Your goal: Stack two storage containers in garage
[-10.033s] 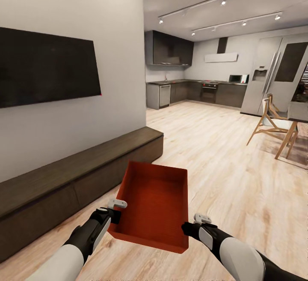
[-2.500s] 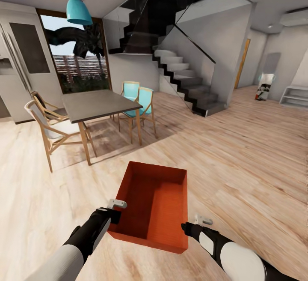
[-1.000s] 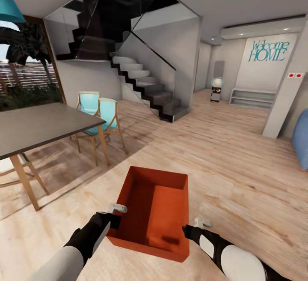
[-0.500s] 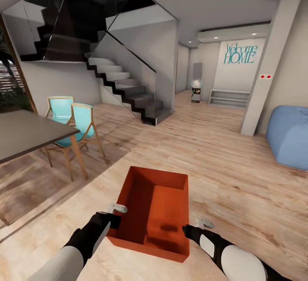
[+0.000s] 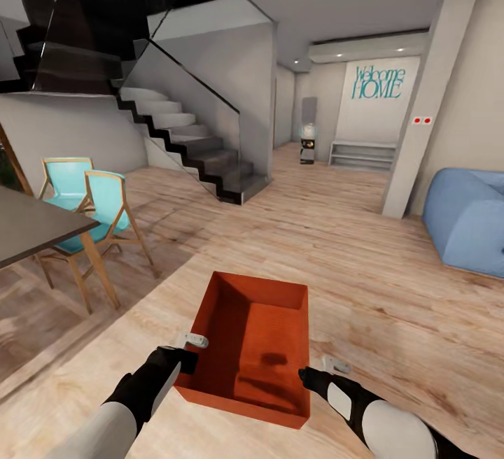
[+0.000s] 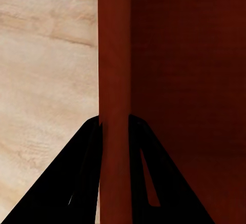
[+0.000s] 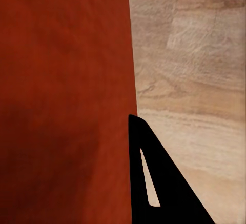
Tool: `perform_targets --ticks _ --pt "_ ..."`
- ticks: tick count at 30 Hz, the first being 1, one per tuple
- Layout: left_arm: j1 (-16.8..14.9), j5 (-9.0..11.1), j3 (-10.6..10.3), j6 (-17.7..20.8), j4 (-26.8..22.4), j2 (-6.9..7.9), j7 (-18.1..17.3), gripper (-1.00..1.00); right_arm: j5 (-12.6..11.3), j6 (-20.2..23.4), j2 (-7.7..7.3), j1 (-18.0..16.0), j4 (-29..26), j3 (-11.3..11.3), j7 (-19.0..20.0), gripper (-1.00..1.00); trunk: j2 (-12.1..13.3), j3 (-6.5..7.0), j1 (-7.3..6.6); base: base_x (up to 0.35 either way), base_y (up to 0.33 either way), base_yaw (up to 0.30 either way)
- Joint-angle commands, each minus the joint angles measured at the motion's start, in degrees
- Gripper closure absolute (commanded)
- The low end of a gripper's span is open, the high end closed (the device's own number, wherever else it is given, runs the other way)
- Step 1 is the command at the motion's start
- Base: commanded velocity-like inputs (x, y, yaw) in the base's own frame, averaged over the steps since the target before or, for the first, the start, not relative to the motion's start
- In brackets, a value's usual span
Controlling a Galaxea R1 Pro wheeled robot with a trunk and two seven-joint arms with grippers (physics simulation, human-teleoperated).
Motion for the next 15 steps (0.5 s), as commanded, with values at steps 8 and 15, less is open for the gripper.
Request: perform_targets --ticks 8,15 --pt "-0.04 1.79 -0.34 0.22 -0.10 0.03 -0.09 1.00 0.63 0.27 0.00 0.00 -0.22 -0.66 0.08 1.00 -0.02 -0.78 0.03 0.341 0.000 -0.070" --pt "-0.04 1.79 -0.37 0.22 -0.04 0.03 -0.09 1.00 0.63 0.20 -0.03 0.00 -0.17 -0.66 0.05 1.00 -0.02 -1.42 0.03 0.341 0.000 -0.072"
